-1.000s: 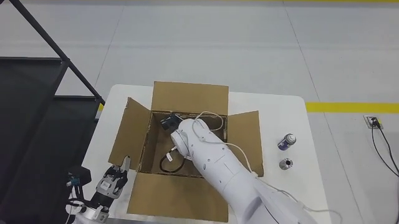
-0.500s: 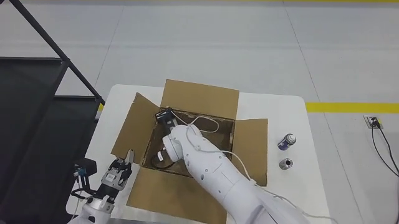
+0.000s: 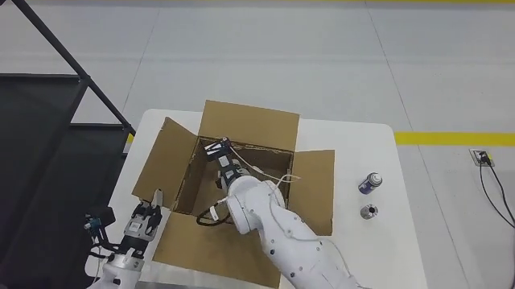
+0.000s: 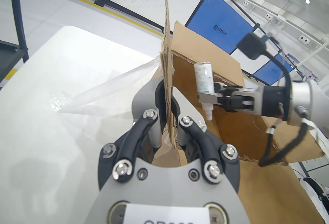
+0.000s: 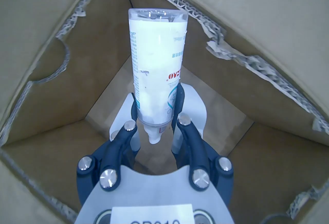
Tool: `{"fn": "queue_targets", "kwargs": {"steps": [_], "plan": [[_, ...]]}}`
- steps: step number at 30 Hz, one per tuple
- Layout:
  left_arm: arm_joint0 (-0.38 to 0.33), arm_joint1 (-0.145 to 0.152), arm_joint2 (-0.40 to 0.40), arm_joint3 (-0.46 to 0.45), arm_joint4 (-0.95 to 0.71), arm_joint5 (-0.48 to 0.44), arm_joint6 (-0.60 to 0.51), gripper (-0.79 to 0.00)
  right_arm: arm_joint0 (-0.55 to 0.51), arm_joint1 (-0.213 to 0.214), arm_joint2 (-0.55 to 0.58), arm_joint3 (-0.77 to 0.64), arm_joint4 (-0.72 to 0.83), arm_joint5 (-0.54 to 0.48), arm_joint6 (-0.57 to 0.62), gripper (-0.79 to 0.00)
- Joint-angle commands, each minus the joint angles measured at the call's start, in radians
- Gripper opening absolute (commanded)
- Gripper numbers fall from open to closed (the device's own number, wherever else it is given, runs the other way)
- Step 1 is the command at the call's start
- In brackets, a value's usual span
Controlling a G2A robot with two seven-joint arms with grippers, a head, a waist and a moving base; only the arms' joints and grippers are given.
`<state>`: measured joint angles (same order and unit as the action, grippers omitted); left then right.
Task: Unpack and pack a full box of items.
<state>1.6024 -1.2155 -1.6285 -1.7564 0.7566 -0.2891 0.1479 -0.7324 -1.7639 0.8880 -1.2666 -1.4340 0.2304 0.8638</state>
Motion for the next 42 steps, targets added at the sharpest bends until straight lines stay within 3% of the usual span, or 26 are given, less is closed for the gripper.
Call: {"fn": "queue_targets", "kwargs": {"steps": [1,11,15,24,32,37,42], "plan": [[-0.005,-0.002,0.004,0.003,0.000,0.016,0.007,-0.785,-0.078,0.018,0.027,-0.122,-0.031,-0.045,0.036,-0.785],[-0.022,-0.010,0.031,-0.016,-0.007,0.090,-0.008,-0.785,-0.078,0.018,0.027,-0.122,-0.031,-0.045,0.036,-0.785],[-0.032,-0.015,0.044,-0.014,-0.016,0.126,-0.006,-0.785,-0.132,0.027,0.070,-0.197,0.006,-0.084,-0.036,-0.785],[-0.021,-0.022,0.053,-0.027,-0.029,0.140,0.029,-0.785,-0.467,0.088,0.277,-0.636,0.078,-0.264,-0.112,-0.785],[-0.023,-0.032,0.078,-0.023,-0.012,0.196,0.091,-0.785,-0.828,0.127,0.451,-0.991,0.147,-0.332,-0.239,-0.785],[-0.038,-0.039,0.091,-0.005,-0.016,0.239,0.114,-0.785,-1.012,0.139,0.548,-1.083,0.212,-0.311,-0.359,-0.785],[-0.043,-0.043,0.088,-0.003,-0.027,0.242,0.113,-0.785,-1.048,0.145,0.647,-1.083,0.292,-0.201,-0.315,-0.785]]}}
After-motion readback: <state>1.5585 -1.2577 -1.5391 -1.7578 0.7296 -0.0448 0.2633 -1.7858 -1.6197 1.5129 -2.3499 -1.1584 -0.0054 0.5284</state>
